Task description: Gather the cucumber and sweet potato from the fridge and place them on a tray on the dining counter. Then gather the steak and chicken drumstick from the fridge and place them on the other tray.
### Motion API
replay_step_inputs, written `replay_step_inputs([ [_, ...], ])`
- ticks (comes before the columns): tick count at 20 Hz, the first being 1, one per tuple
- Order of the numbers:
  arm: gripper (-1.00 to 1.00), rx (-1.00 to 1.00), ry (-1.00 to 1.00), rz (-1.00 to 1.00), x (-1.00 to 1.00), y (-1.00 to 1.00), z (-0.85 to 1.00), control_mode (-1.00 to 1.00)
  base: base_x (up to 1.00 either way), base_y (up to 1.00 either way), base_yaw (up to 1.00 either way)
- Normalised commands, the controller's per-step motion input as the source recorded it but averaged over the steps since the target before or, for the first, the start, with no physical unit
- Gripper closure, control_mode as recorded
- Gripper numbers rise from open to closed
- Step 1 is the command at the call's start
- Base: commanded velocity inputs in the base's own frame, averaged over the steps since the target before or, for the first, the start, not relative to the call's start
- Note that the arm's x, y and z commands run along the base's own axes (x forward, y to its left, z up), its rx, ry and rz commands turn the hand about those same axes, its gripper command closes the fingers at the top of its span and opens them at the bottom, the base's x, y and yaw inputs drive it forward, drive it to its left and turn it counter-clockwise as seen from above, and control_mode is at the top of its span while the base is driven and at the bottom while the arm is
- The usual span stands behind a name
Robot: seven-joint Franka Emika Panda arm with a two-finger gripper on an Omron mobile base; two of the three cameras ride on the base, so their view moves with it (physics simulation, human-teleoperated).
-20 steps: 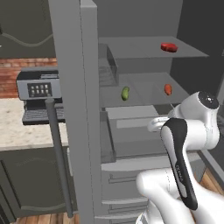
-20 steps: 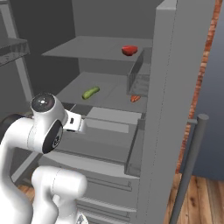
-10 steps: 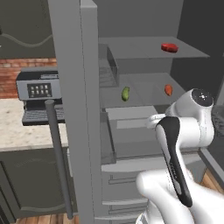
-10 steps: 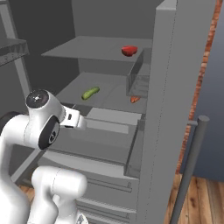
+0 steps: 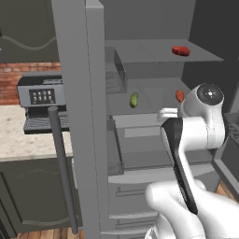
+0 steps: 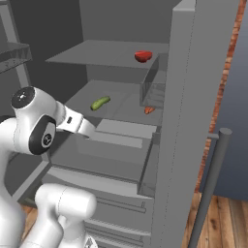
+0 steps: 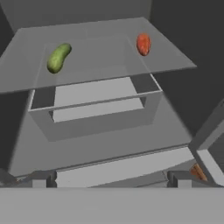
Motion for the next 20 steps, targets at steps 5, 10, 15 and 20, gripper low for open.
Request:
replay_step_inputs([
  [5,-1.00,0.13,-0.11,-0.16,0.00,-0.47,0.46,-1.00,0.00,0.00,0.00],
  [10,-1.00,0.02,0.00,-0.01,0.00,-0.15,0.58,-1.00,0.00,0.00,0.00],
  [15,-1.00,-0.07,0.00,0.02,0.00,0.00,0.55,-1.00,0.00,0.00,0.00],
  [20,-1.00,-0.09,-0.04,0.15,0.00,-0.01,0.26,-1.00,0.00,0.00,0.00],
])
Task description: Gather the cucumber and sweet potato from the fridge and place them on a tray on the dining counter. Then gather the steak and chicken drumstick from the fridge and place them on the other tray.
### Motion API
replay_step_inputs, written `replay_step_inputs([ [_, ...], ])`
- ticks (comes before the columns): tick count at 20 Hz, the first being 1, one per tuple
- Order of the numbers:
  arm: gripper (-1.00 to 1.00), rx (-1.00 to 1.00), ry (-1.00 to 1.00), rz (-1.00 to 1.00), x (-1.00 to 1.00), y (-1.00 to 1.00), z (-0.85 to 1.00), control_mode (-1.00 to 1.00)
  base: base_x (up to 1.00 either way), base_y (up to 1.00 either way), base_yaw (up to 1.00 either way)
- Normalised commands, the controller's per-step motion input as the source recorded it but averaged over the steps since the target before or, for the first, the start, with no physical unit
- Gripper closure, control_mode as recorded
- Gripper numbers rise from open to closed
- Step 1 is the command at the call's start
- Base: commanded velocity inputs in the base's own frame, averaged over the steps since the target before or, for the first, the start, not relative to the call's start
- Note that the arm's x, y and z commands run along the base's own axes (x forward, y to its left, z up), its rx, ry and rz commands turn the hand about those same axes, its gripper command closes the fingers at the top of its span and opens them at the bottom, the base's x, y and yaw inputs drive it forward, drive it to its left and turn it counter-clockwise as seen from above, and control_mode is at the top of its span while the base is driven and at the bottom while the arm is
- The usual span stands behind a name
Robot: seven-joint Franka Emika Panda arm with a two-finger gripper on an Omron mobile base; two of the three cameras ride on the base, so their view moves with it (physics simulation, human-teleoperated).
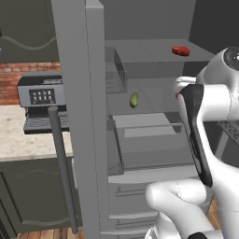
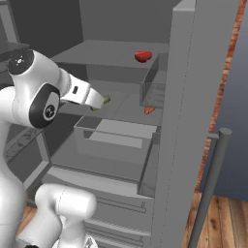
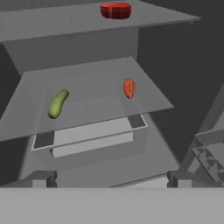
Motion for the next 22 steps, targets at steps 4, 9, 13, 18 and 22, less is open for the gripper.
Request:
replay_step_inputs([
  [4,-1.00,-0.11,-0.04,0.20,0.00,-0.01,0.22,-1.00,0.00,0.00,0.00],
  [9,-1.00,-0.06,-0.14,0.08,0.00,-0.03,0.26,-1.00,0.00,0.00,0.00],
  [13,-1.00,0.00,-0.08,0.00,0.05,-0.01,0.41,-1.00,0.00,0.00,0.00],
  [18,-1.00,0.00,-0.01,0.00,0.17,-0.08,0.44,-1.00,0.00,0.00,0.00],
  [22,-1.00,0.00,0.00,0.00,0.26,-0.23,0.24,-1.00,0.00,0.00,0.00],
])
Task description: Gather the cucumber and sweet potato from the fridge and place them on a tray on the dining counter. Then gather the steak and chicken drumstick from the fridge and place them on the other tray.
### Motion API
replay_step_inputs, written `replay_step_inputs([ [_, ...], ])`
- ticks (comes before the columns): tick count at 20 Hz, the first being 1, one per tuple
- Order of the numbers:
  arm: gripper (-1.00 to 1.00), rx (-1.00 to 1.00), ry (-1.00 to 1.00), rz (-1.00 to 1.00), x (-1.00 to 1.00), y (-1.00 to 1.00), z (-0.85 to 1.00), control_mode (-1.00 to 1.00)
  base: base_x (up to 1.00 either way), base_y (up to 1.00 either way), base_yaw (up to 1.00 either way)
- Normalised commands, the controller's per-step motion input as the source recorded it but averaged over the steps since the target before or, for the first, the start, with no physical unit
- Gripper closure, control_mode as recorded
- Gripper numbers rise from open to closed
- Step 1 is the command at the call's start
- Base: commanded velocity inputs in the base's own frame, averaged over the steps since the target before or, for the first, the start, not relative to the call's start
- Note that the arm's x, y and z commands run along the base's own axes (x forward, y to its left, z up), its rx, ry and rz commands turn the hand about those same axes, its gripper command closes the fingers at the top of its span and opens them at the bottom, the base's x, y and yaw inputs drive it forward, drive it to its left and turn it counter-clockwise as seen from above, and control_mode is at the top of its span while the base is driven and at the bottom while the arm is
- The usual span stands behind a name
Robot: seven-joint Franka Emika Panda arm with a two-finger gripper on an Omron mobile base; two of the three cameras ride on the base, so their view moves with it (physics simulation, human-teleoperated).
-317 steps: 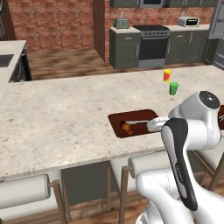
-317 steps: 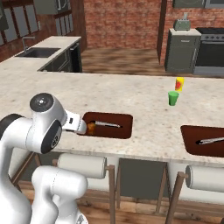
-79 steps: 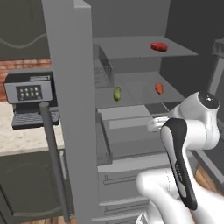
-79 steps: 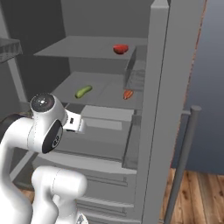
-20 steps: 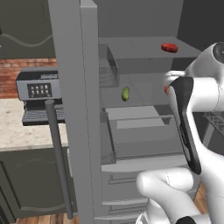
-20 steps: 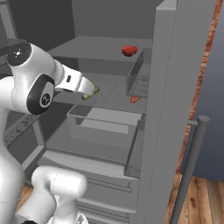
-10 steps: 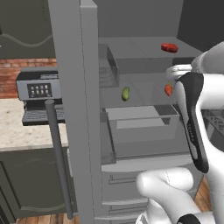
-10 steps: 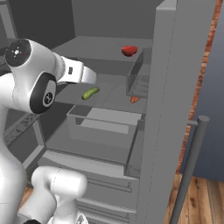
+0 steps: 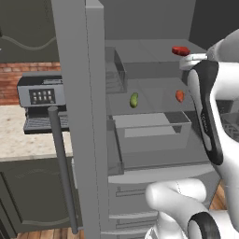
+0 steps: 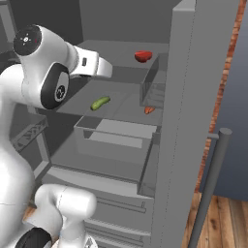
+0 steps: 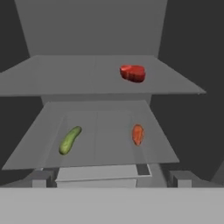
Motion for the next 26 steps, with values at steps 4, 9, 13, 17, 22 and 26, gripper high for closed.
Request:
replay_step_inputs([
  [4,-1.00,0.00,0.00,0.00,0.30,-0.34,0.00,-1.00,0.00,0.00,0.00],
  [9,-1.00,0.00,0.00,0.00,0.30,-0.26,0.00,-1.00,0.00,0.00,0.00],
  [13,-1.00,0.00,0.00,0.00,0.34,-0.14,0.00,-1.00,0.00,0.00,0.00],
  [17,-1.00,0.00,0.00,0.00,0.34,-0.13,0.00,-1.00,0.00,0.00,0.00],
  [22,-1.00,0.00,0.00,0.00,0.34,-0.19,0.00,-1.00,0.00,0.00,0.00],
  [26,-1.00,0.00,0.00,0.00,0.34,-0.16,-0.01,-1.00,0.00,0.00,0.00],
])
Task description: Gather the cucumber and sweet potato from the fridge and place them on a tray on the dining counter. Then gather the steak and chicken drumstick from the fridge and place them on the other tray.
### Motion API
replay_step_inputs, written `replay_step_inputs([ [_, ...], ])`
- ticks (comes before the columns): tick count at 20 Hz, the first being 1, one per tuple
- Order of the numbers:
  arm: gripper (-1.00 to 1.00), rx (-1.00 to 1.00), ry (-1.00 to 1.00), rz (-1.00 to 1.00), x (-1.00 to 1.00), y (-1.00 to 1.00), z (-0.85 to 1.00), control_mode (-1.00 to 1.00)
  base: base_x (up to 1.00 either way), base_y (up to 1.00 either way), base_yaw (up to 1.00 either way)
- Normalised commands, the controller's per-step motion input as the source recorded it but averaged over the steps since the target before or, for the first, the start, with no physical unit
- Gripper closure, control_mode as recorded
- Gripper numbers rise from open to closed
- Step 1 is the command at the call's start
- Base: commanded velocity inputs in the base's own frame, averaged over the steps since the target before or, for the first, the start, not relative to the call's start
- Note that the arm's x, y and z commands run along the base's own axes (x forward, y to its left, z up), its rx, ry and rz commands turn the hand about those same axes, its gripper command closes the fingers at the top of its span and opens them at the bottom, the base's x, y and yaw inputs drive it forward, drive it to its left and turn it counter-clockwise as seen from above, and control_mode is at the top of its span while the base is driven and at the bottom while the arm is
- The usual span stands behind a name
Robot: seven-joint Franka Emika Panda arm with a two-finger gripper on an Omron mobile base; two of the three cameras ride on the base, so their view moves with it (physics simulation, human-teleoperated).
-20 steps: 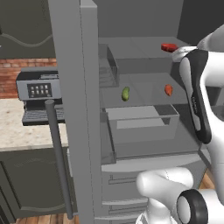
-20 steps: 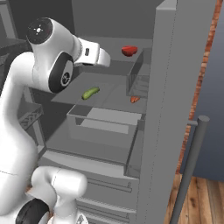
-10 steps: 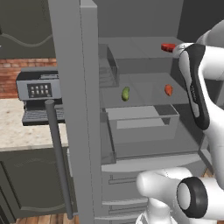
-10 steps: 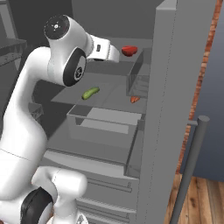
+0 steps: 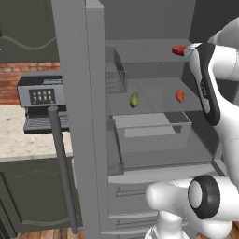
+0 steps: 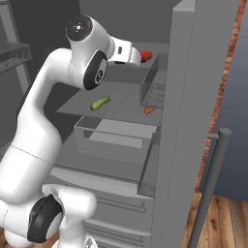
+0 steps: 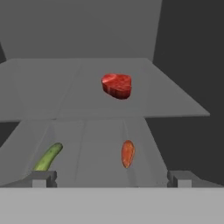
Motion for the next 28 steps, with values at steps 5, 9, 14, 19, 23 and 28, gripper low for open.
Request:
replay_step_inputs([
  [5,-1.00,0.00,0.00,0.00,0.37,-0.11,-0.04,-1.00,0.00,0.00,0.00],
  [9,-1.00,0.00,0.03,0.00,0.39,-0.15,-0.10,-1.00,0.00,0.00,0.00],
  [14,-1.00,0.00,0.01,0.00,0.38,-0.17,-0.07,-1.00,0.00,0.00,0.00],
  [19,-1.00,0.00,0.02,0.00,0.37,-0.03,-0.03,-1.00,0.00,0.00,0.00],
  [23,-1.00,0.00,0.04,0.01,0.43,0.00,-0.07,-1.00,0.00,0.00,0.00],
  [28,-1.00,0.00,0.01,0.03,0.37,-0.01,-0.12,-1.00,0.00,0.00,0.00],
])
